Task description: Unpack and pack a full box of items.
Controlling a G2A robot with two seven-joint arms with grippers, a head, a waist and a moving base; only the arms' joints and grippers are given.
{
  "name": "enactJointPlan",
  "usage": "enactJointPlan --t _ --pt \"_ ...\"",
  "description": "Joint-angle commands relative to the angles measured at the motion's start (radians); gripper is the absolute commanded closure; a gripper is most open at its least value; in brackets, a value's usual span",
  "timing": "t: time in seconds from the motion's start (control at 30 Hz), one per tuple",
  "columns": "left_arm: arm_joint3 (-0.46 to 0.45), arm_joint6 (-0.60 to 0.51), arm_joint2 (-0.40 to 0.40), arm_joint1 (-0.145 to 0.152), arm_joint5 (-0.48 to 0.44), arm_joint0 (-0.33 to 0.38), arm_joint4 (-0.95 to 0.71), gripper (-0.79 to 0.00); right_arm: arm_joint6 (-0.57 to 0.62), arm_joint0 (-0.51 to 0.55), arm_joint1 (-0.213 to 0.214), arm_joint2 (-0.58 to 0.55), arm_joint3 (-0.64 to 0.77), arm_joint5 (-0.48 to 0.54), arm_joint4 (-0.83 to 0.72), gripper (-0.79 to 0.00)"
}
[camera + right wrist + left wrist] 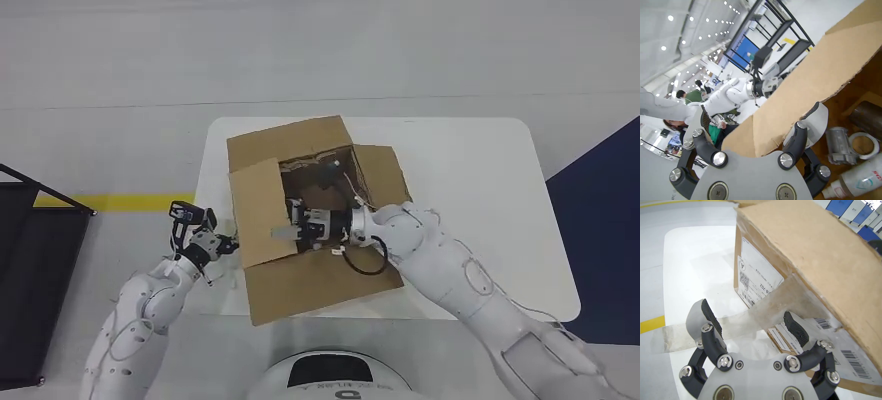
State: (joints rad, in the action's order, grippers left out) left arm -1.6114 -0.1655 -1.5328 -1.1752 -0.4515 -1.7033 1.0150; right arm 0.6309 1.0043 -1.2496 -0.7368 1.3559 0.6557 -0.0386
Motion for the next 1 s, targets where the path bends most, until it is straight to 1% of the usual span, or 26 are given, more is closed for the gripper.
enactJointPlan --t 0.0,0.07,0.17,0.3,0.37,0.47,0.6,0.77,0.8,0.87,0.97 --pt "0.005 0.003 -0.003 0.001 -0.006 0.001 -0.005 -0.785 0.003 -0.009 -0.007 0.008 -0.007 0.030 -0.040 -0.785" --pt "0.011 0.008 -0.007 0.002 -0.014 0.003 -0.014 -0.785 0.012 -0.021 -0.015 0.020 -0.012 0.051 -0.077 -0.785" --pt "0.017 0.018 -0.014 0.004 -0.027 0.004 -0.028 -0.785 0.011 -0.035 -0.026 0.037 -0.010 0.057 -0.086 -0.785" --pt "0.018 0.039 -0.031 0.007 -0.042 -0.003 -0.045 -0.785 0.006 -0.057 -0.045 0.070 -0.001 0.041 -0.071 -0.785" --pt "0.020 0.062 -0.054 0.009 -0.049 -0.014 -0.073 -0.785 0.003 -0.074 -0.058 0.096 0.008 0.023 -0.059 -0.785" --pt "0.038 0.100 -0.112 0.014 -0.070 -0.037 -0.134 -0.785 -0.001 -0.105 -0.082 0.139 0.018 -0.011 -0.037 -0.785" --pt "0.078 0.148 -0.221 0.022 -0.113 -0.078 -0.244 -0.785 -0.007 -0.153 -0.121 0.205 0.012 -0.065 0.007 -0.785" --pt "0.164 0.174 -0.366 0.034 -0.183 -0.128 -0.411 -0.785 0.006 -0.209 -0.181 0.300 -0.060 -0.138 0.057 -0.785" --pt "0.177 0.172 -0.380 0.035 -0.190 -0.131 -0.429 -0.785 0.017 -0.214 -0.189 0.313 -0.075 -0.154 0.056 -0.785" --pt "0.216 0.160 -0.420 0.039 -0.218 -0.138 -0.483 -0.785 0.072 -0.239 -0.218 0.354 -0.123 -0.214 0.050 -0.785" --pt "0.245 0.138 -0.445 0.043 -0.249 -0.139 -0.520 -0.785 0.083 -0.264 -0.250 0.378 -0.167 -0.231 0.046 -0.785"
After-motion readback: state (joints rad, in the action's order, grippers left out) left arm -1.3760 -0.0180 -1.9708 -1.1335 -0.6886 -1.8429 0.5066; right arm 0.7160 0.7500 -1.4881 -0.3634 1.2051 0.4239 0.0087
